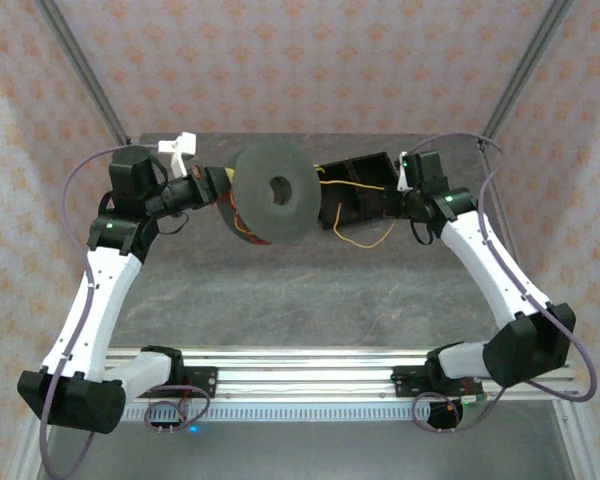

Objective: Wrap the cables

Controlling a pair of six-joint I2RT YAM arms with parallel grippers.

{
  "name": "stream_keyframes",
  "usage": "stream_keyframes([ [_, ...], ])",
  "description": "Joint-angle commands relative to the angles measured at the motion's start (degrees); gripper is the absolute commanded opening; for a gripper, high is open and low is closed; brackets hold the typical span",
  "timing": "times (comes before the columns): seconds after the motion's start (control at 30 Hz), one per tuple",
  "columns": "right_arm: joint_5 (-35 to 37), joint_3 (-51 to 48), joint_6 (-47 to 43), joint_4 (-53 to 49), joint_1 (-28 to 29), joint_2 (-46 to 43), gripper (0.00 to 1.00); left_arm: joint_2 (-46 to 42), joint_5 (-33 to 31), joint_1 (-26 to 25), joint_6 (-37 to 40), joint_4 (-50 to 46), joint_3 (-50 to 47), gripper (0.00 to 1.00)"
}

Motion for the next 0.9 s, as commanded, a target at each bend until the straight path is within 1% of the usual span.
stream_keyframes([
  [0.0, -3.99, -4.29, 2.46, 3.66, -0.61, -2.54, 0.0, -1.79, -2.23, 2.16, -16.12, 17.61, 0.6, 0.0],
  [0.03, -5.13, -5.59, 2.72, 4.64, -0.13, -3.13, 0.0, -1.7, -3.47, 2.59, -17.27, 17.99, 0.5, 0.0],
  [0.1, -6.89, -7.98, 3.33, 6.6, 1.28, -4.24, 0.0, -2.17, -8.42, 3.15, -19.08, 16.99, -0.02, 0.0],
  [0.17, -8.74, -9.82, 3.79, 8.67, 3.85, -5.0, 0.0, -2.13, -11.24, 3.43, -20.84, 17.86, -0.59, 0.0],
  [0.23, -9.4, -10.75, 4.27, 10.22, 7.65, -5.22, 0.0, -2.55, -16.41, 3.51, -22.38, 16.24, -1.44, 0.0],
  [0.37, -9.07, -11.26, 3.72, 11.78, 15.44, -5.62, 0.0, -3.26, -24.2, 3.58, -24.36, 17.24, -3.91, 0.0],
  [0.53, -12.39, -11.28, 2.79, 16.35, 24.43, -6.91, 0.0, -3.92, -34.27, 3.5, -20.51, 14.84, -5.95, 0.0],
  [0.6, -14.08, -10.55, 4.29, 19.57, 27.57, -6.6, 0.0, -2.98, -35.57, 3.4, -18.34, 13.89, -6.11, 0.0],
  [0.73, -15.23, -6.17, 5.77, 23.19, 34.34, -1.87, 0.0, -2.06, -39.74, 1.91, -15.01, 14.81, -8.3, 0.0],
  [0.87, -16.56, -0.59, 6.59, 25.91, 39.86, 2.88, 0.0, -1.96, -45.0, -1.13, -11.28, 14.8, -10.09, 0.0],
])
